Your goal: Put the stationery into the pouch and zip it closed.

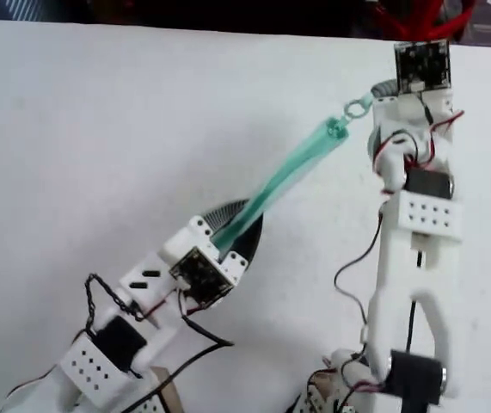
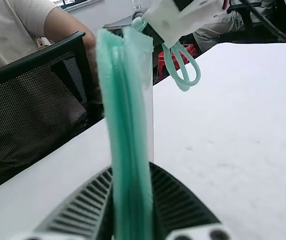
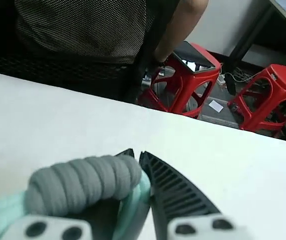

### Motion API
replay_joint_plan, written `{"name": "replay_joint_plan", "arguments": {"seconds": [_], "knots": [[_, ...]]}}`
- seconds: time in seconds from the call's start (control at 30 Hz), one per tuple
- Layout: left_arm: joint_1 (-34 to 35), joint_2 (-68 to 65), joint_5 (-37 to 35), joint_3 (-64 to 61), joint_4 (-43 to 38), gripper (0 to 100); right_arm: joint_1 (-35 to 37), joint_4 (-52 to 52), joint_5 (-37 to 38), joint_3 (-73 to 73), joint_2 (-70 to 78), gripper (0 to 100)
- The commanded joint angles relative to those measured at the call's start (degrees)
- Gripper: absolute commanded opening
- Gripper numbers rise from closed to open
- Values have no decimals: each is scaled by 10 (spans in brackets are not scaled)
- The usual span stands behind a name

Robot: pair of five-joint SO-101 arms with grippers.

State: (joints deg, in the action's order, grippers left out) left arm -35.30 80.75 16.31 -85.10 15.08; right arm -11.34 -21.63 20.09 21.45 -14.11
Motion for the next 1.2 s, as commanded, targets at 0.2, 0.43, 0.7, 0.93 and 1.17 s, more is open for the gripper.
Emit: {"name": "replay_joint_plan", "arguments": {"seconds": [0.2, 0.43, 0.7, 0.93, 1.17], "knots": [[11, 15, 0, 3, -1, 24, -52, -120, -79, -120, -3, 19], [59, 15, 18, 45, -10, 24, 15, -365, -60, -121, -160, 296], [112, 15, -4, 165, 70, 24, 151, -618, 32, -123, -303, 247], [116, -17, 74, 222, 71, 24, 216, -774, 81, -76, -390, 245], [169, -258, 85, 360, 48, 24, 228, -766, 78, -17, -506, 244]]}}
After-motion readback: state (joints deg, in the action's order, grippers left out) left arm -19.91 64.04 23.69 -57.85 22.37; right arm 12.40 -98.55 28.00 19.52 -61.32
